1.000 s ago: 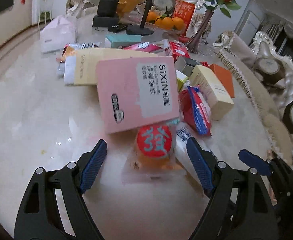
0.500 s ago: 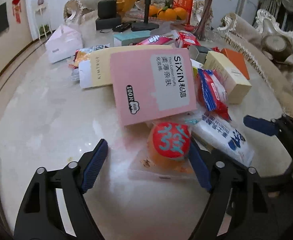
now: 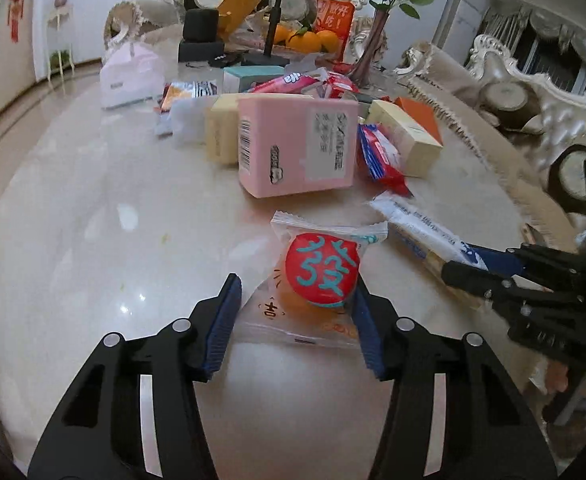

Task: Collect trash
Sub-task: 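Grasp the orange bun packet with the left tool while the right tool grasps the white bread packet, then release the bun packet and bread packet into the wastebasket with both tools, then grasp the pink box with the left tool while the right tool grasps the red snack bag, then drop the pink box and red snack bag into the wastebasket with both tools, then grasp the cream box with the left tool while the right tool grasps the cleansing oil box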

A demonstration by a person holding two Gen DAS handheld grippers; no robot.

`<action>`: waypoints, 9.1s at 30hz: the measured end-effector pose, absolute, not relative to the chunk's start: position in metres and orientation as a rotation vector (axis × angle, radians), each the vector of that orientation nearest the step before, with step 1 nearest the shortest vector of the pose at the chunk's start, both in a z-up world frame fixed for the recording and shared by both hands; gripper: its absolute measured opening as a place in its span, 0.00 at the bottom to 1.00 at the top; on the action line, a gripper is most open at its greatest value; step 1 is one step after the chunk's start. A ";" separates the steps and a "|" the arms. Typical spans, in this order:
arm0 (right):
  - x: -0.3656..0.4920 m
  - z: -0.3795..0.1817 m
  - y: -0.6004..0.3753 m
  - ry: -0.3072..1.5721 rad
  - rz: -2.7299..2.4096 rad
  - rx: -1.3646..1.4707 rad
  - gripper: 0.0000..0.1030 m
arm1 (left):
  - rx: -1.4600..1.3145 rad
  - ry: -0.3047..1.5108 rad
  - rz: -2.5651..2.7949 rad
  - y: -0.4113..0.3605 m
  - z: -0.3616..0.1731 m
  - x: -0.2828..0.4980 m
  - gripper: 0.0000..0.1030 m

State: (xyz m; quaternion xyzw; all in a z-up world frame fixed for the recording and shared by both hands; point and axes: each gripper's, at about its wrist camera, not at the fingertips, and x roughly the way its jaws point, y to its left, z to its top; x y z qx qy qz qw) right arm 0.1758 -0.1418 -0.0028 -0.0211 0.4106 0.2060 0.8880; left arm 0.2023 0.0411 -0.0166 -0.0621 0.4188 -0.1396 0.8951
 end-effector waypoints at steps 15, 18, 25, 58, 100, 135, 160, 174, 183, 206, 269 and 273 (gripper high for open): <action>0.034 0.016 -0.182 0.718 0.509 0.304 0.27 | -0.145 0.810 -0.435 0.055 0.001 0.070 0.52; 0.000 0.008 -0.174 0.761 0.550 0.304 0.27 | -0.122 0.827 -0.464 0.052 0.000 0.034 0.52; -0.027 -0.047 -0.144 0.961 0.561 0.271 0.27 | -0.073 1.003 -0.471 0.029 -0.062 -0.004 0.52; -0.013 -0.163 -0.101 1.161 0.354 -0.084 0.65 | -0.038 1.312 -0.173 0.045 -0.175 0.004 0.87; 0.235 0.006 -0.127 0.768 0.240 -0.054 0.74 | 0.264 0.722 -0.473 0.021 0.013 0.291 0.87; 0.277 -0.008 -0.101 0.828 0.286 -0.343 0.74 | 0.133 0.899 -0.625 0.000 0.002 0.302 0.76; 0.147 0.024 -0.162 0.710 0.488 0.056 0.33 | -0.050 0.720 -0.516 0.044 0.024 0.160 0.48; -0.017 -0.068 -0.138 1.033 0.582 0.050 0.33 | -0.084 1.007 -0.510 0.027 -0.061 -0.008 0.47; 0.007 -0.159 -0.103 1.249 0.496 -0.098 0.33 | -0.031 1.178 -0.446 0.013 -0.141 0.002 0.46; -0.005 -0.175 -0.104 1.220 0.375 -0.150 0.64 | 0.055 1.213 -0.273 0.013 -0.160 0.004 0.79; 0.270 0.010 -0.177 0.806 0.171 0.215 0.45 | 0.226 0.837 -0.370 0.009 0.013 0.330 0.48; 0.235 0.027 -0.180 0.750 0.233 0.255 0.45 | 0.107 0.797 -0.410 0.023 0.025 0.305 0.48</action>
